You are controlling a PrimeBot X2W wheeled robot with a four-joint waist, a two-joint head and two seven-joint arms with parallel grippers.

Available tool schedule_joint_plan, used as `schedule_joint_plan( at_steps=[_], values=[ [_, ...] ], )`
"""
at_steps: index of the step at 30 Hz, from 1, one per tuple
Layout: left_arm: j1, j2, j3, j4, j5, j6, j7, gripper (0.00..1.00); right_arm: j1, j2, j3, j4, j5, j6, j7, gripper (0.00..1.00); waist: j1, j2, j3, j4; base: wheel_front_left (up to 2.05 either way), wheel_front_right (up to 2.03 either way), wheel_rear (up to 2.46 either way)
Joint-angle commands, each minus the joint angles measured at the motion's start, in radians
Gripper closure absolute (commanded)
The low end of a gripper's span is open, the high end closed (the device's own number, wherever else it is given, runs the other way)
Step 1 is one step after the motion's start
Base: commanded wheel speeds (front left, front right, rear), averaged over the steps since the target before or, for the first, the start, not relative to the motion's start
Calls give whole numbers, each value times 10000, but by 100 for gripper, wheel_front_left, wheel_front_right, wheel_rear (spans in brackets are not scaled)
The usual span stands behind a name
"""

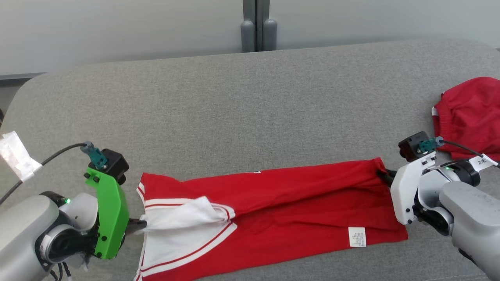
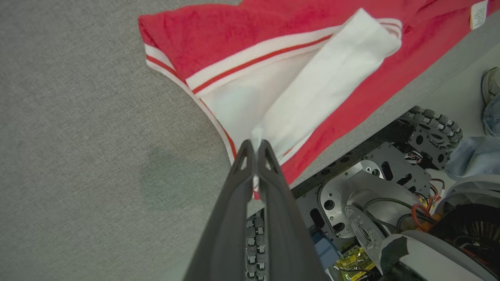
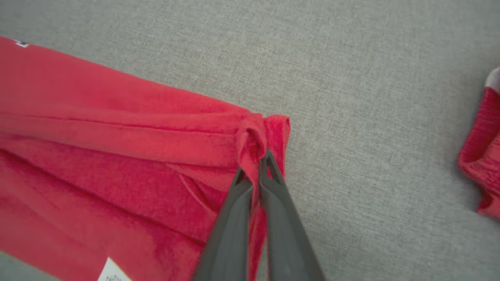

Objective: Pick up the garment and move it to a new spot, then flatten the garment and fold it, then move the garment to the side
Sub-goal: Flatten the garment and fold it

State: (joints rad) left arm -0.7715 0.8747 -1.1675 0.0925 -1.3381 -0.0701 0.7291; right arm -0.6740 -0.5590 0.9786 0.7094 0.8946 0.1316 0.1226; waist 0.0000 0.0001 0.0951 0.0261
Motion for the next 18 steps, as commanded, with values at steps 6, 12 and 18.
schedule_joint_plan(
  at_steps=[6,12,18],
  values=[
    [607,-255,-263,158,-66,111,-117,0,-139,-292,786,-251,438,-20,926,0,0,-1,-40,-109,0,0,0],
    [761,-174,-315,337,-77,40,-143,0,-35,-621,1398,-497,793,-19,1792,0,0,-1,-367,-144,0,0,0],
    [477,115,248,283,559,138,-1530,0,-227,-1114,961,-1174,1199,-19,1154,0,0,-1,-891,-142,0,0,0]
  ],
)
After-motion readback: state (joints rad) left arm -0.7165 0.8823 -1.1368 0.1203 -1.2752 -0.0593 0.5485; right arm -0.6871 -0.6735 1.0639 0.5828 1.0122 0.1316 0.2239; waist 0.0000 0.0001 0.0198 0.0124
